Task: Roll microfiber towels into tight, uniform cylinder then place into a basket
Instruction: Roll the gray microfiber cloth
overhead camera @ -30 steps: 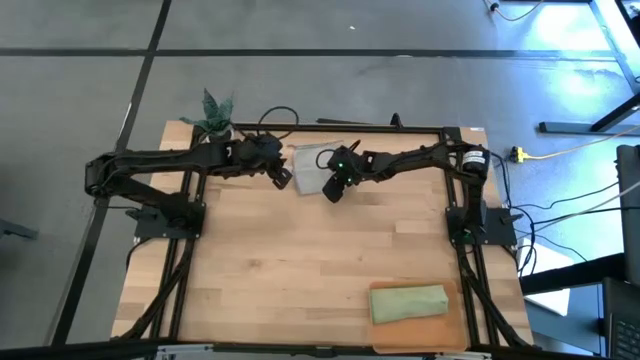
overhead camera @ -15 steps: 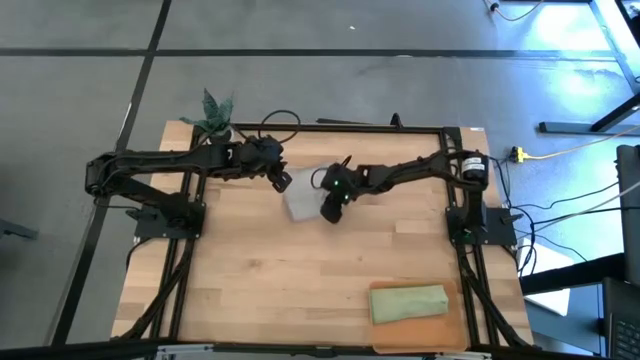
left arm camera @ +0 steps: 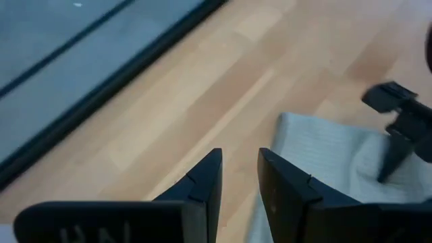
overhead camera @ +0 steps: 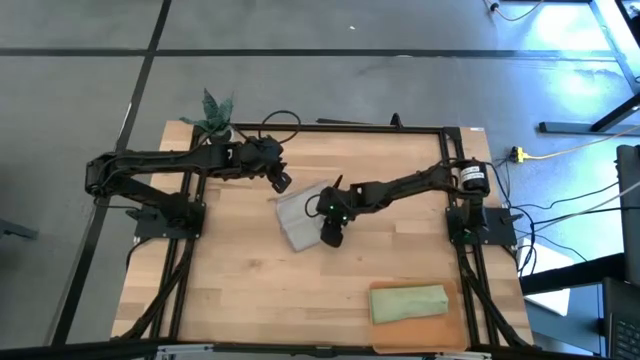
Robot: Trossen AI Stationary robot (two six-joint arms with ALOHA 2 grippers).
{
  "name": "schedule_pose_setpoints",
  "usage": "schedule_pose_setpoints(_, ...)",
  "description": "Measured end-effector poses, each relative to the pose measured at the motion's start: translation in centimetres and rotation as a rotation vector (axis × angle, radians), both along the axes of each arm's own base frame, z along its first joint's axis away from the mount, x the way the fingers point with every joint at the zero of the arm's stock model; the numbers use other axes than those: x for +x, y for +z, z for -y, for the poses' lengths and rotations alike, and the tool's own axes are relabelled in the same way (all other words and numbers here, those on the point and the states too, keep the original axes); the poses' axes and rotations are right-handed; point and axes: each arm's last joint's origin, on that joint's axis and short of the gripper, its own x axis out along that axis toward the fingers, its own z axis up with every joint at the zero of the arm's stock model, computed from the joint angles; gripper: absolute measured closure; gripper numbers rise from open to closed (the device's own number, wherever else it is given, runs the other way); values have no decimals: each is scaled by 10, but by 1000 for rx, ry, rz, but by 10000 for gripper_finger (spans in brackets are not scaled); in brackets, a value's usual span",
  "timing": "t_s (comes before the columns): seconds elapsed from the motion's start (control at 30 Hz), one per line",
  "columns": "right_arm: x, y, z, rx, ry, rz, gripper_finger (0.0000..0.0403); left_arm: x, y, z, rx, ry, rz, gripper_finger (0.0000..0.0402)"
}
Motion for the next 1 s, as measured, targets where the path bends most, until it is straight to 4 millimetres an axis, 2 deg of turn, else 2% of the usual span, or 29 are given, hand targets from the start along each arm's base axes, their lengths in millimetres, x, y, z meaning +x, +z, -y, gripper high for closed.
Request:
schedule_pose_setpoints(0.1, 5, 25, 1, -57, 39, 15, 213, 0, -1, 2, -44, -39, 6, 316)
schedule_pose_setpoints(0.2, 2, 44, -3, -140, 143, -20, 213, 1, -2, 6, -95, -44, 16, 316)
schedule_pose_setpoints(0.37, -4, 57, -23, -254, 392, -16, 213, -4, -6, 20, -147, -70, -50, 316)
schedule_pose_setpoints(0.5, -12, 39, -41, -346, 615, -25, 213, -7, -10, 34, -184, -73, -103, 316)
schedule_pose_setpoints(0.57, -13, 32, -45, -378, 664, 12, 213, -7, -11, 41, -191, -84, -110, 316)
schedule_pose_setpoints(0.8, -20, 15, -40, -522, 569, -16, 213, -4, -11, 65, -213, -131, -90, 316)
schedule_pose_setpoints(1.0, -28, -1, -39, -532, 625, -30, 213, -4, -10, 81, -234, -132, -68, 316)
